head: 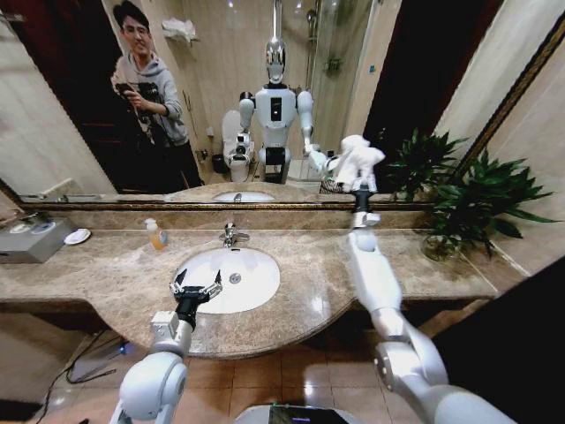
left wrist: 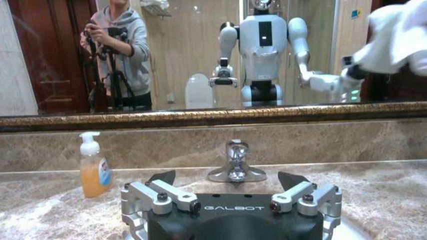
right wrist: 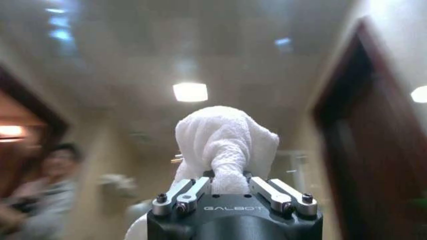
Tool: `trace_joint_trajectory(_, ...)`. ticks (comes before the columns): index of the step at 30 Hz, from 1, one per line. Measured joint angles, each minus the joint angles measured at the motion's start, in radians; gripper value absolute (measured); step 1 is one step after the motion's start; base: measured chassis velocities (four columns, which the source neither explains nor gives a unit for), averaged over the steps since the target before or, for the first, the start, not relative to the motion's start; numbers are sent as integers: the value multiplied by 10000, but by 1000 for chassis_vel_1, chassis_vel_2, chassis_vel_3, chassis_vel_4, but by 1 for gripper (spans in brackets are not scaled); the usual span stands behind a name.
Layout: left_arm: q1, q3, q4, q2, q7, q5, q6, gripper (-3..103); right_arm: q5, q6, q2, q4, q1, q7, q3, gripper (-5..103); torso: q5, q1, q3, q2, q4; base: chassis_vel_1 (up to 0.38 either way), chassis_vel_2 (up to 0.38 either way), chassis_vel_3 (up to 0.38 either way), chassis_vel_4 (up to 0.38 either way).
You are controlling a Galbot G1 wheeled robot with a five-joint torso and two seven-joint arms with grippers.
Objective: Pick up the towel from the sink counter and wipe the mirror surface.
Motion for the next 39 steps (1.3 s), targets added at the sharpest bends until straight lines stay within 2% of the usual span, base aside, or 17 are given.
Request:
trace_joint_trajectory(2,0,0,0,0,0,0,0,100,-91,16,159,3,-74,-251,-45,15,-1,0,0,0,-2,0,0,0,0)
trace_joint_trajectory(4,-1,0,0,0,0,0,0,100,-498,36,655,-28,-223,-1108,-54,15,0,-1,-1,0,2,0,0,0,0)
trace_joint_trajectory(5,0,0,0,0,0,0,0,100,-493,4,735,-50,-277,-1653,-62,15,-1,-1,-1,0,3,0,0,0,0)
trace_joint_trajectory(6,0,0,0,0,0,0,0,100,-493,4,735,-50,-277,-1653,-62,15,-1,-1,-1,0,3,0,0,0,0)
trace_joint_trajectory(8,0,0,0,0,0,0,0,100,-307,-143,752,-99,-314,-2709,-183,15,-2,0,0,0,-6,0,0,0,0)
trace_joint_trajectory(12,0,0,0,0,0,1,0,100,-229,-280,752,-239,-191,-3112,-252,15,-1,0,0,0,-8,0,0,0,0)
trace_joint_trajectory(15,0,0,0,0,0,0,0,100,-384,-417,755,-270,25,-2572,-130,15,-2,0,0,0,-4,0,0,0,0)
trace_joint_trajectory(18,-1,0,0,0,0,0,0,100,-761,-510,740,-235,235,-1070,102,15,3,0,0,0,-6,0,0,0,0)
trace_joint_trajectory(19,-1,0,0,0,0,0,0,100,-1032,-510,631,-199,312,-179,170,15,2,0,0,0,1,0,0,0,0)
trace_joint_trajectory(20,-1,0,0,0,0,0,0,100,-1032,-510,631,-199,312,-179,170,15,2,0,0,0,1,0,0,0,0)
trace_joint_trajectory(22,0,0,0,0,0,0,0,100,-1415,-510,357,-159,442,1507,354,15,2,0,0,0,-10,0,0,0,0)
trace_joint_trajectory(23,0,0,0,0,0,1,0,100,-1427,-509,258,-158,495,2006,388,15,4,0,0,0,-9,0,0,0,0)
trace_joint_trajectory(24,0,0,0,0,0,1,0,100,-1427,-509,258,-158,495,2006,388,15,4,0,0,0,-9,0,0,0,0)
trace_joint_trajectory(26,0,0,0,0,0,0,0,100,-1325,-460,51,-229,682,3126,465,15,2,0,0,1,-12,0,0,0,0)
trace_joint_trajectory(30,-1,0,0,0,0,0,0,100,-1229,-350,56,-378,756,3426,491,15,1,0,0,0,-9,0,0,0,0)
trace_joint_trajectory(37,1,0,0,0,0,0,0,100,-1450,-134,748,-523,359,1896,-66,15,-1,-1,0,0,5,0,0,0,0)
trace_joint_trajectory(39,0,0,0,0,0,0,0,100,-1568,-127,757,-543,318,1763,-86,15,-1,-1,0,0,2,0,0,0,0)
